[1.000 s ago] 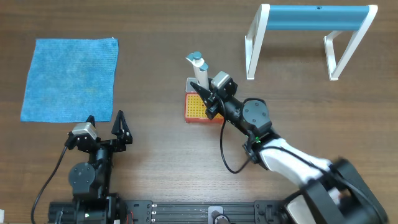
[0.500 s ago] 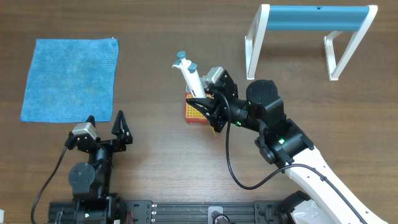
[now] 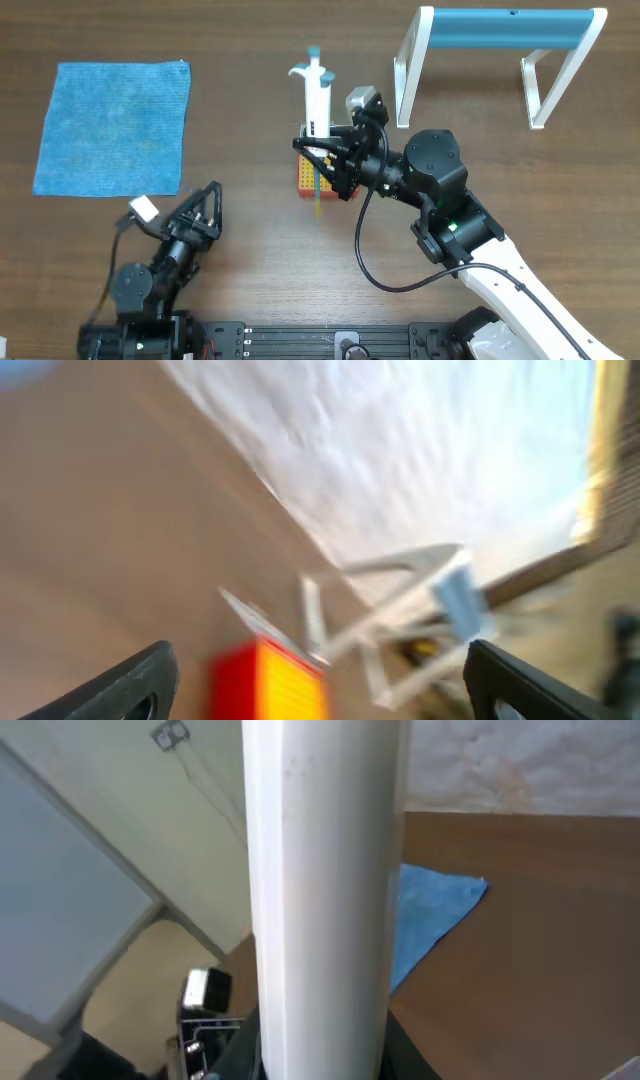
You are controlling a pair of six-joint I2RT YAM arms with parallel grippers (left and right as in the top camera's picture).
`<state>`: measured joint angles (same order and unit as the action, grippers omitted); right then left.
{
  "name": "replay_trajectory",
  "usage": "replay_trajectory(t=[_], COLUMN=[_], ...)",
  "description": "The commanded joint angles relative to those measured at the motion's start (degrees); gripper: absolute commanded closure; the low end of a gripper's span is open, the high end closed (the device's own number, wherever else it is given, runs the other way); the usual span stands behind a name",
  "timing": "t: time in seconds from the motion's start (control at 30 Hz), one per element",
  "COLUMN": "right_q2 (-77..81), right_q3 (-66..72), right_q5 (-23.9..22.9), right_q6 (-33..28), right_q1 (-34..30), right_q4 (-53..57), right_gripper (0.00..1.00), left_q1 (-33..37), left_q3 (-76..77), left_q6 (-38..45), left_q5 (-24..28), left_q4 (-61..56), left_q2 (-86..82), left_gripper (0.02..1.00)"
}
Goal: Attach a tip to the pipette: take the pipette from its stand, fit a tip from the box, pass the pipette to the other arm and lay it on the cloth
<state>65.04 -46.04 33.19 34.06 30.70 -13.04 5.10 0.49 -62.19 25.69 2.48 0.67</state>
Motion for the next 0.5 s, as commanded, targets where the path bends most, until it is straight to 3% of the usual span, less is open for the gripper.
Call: replay_trajectory(t=[0.03, 0.17, 0.23, 0.37, 0.47, 0.5], right_q2=[-0.42, -0.31, -0.31, -0.31, -0.31, -0.31], right_q3=[-0.74, -0.74, -0.74, -0.74, -0.74, -0.74], right_q5=[0.96, 4.11, 5.73, 7.78, 9.4, 9.51], right_q6=[6.67, 6.69, 6.67, 6.88, 6.86, 6.86], right_q1=[-0.24, -0.13, -0.13, -0.15, -0.15, -0.15], right_q4=[-0.74, -0.07, 0.04, 0.04, 0.02, 0.02], right_gripper=[0.923, 0.923, 0.921, 0.923, 0.923, 0.921], left_q1=[0.09, 0.09, 0.09, 0.09, -0.2, -0.94], left_q3=[-0.17, -0.11, 2.69, 20.37, 39.63, 44.17], left_q6=[-21.92, -25.7, -25.9, -13.73, -4.7, -3.1], left_q5=[4.57, 3.54, 7.8, 26.53, 44.65, 48.39], left_q4=[-1.25, -20.13, -27.15, -28.3, -28.5, -28.59], left_q2=[-0.31, 2.6, 9.31, 31.69, 52.35, 57.0], left_gripper=[0.095, 0.097, 0.097, 0.097, 0.097, 0.097])
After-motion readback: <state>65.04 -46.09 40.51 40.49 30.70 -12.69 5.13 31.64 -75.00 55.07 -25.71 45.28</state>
